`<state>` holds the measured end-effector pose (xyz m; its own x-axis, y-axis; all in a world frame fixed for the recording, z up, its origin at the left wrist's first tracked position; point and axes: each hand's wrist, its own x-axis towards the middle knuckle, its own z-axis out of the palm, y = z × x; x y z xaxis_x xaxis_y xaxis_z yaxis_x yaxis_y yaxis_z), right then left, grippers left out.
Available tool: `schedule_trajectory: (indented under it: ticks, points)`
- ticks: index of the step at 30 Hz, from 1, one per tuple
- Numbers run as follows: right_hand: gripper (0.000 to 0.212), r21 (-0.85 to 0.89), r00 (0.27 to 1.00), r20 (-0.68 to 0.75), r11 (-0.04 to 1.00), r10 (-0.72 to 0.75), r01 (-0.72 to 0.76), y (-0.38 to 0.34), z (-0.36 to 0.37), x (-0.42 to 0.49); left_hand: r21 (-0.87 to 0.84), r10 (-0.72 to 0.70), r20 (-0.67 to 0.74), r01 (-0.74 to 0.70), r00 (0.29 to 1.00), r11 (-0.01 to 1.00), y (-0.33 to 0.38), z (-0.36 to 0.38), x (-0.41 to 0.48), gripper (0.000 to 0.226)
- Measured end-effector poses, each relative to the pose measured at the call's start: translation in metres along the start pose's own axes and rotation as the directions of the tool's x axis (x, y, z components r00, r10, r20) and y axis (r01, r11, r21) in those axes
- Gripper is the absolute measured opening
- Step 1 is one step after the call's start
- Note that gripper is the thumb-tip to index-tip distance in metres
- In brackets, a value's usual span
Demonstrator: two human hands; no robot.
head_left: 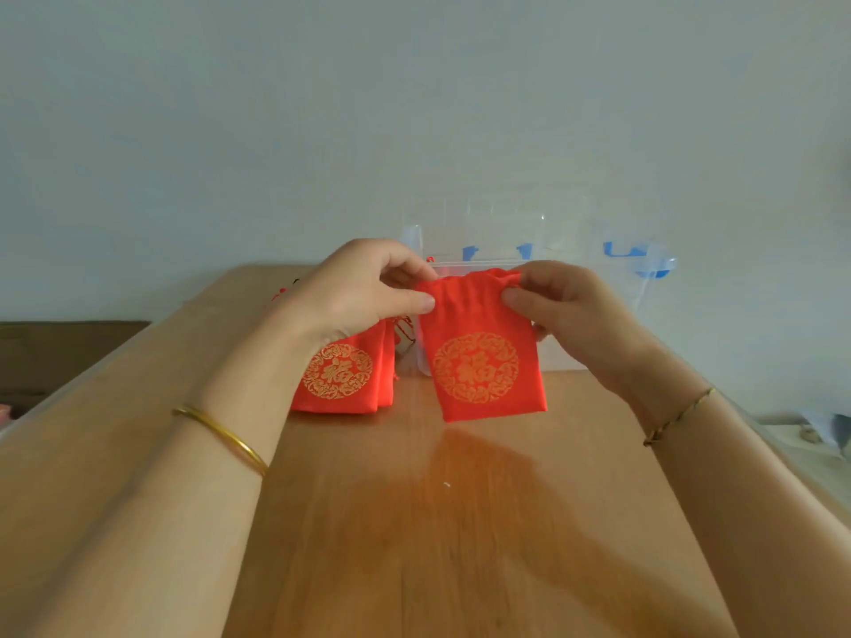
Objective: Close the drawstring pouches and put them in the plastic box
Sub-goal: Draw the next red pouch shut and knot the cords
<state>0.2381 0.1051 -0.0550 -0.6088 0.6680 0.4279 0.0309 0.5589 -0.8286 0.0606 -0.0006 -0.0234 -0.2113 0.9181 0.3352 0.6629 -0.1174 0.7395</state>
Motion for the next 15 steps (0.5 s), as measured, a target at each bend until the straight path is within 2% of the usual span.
schedule_trajectory:
  ticks: [5,11,15]
  points:
    - [0.014,-0.003,0.997,-0.056,0.999,0.047,-0.047,0.016,-0.012,-0.006,0.055,-0.038,0.008,0.038,0.999,0.998,0.002,0.014,0.012,0.013]
    - [0.018,-0.098,0.990,-0.128,0.992,0.063,-0.076,0.025,-0.014,-0.006,0.155,-0.084,0.063,0.073,0.994,0.985,-0.004,0.018,0.016,0.014]
    - [0.013,-0.299,0.979,-0.201,0.952,0.011,-0.072,0.032,-0.017,-0.003,0.199,-0.064,0.000,0.063,0.998,0.978,-0.006,0.017,0.019,0.016]
